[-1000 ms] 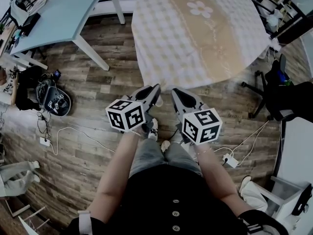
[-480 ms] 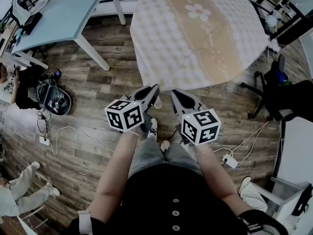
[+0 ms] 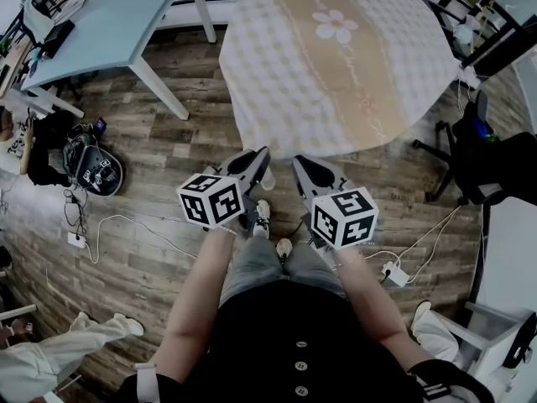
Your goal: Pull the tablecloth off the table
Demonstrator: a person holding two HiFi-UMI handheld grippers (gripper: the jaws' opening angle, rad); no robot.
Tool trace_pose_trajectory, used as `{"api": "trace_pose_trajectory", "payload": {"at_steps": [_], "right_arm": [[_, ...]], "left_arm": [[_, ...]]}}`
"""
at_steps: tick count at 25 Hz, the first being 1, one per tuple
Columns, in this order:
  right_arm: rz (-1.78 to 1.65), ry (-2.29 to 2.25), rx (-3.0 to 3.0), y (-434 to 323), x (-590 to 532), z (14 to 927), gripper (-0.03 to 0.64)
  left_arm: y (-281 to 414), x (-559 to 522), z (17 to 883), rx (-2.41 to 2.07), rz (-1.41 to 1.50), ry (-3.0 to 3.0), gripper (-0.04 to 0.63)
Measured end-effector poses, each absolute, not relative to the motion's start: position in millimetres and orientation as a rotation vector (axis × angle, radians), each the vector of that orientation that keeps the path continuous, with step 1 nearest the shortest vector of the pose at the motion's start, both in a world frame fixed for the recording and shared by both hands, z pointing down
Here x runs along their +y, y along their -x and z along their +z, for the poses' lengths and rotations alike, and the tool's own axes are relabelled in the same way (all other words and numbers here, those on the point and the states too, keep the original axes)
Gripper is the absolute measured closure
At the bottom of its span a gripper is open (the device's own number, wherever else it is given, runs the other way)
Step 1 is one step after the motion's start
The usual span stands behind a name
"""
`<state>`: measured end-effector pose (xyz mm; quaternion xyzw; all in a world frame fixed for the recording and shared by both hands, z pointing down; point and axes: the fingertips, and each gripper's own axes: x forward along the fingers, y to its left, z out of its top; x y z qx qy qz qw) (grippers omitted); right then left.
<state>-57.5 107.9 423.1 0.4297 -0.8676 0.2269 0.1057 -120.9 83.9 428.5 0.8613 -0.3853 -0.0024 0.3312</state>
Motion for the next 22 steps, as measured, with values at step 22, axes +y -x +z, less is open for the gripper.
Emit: {"api": "trace_pose_trajectory", "payload": {"at_steps": [22], "right_arm": [[0.661, -1.278, -2.547, 55.6, 130.1, 424.4, 0.589]], "left_arm": [[134.7, 120.0, 458.6, -1.031, 0.100, -2.179, 0.580]]}}
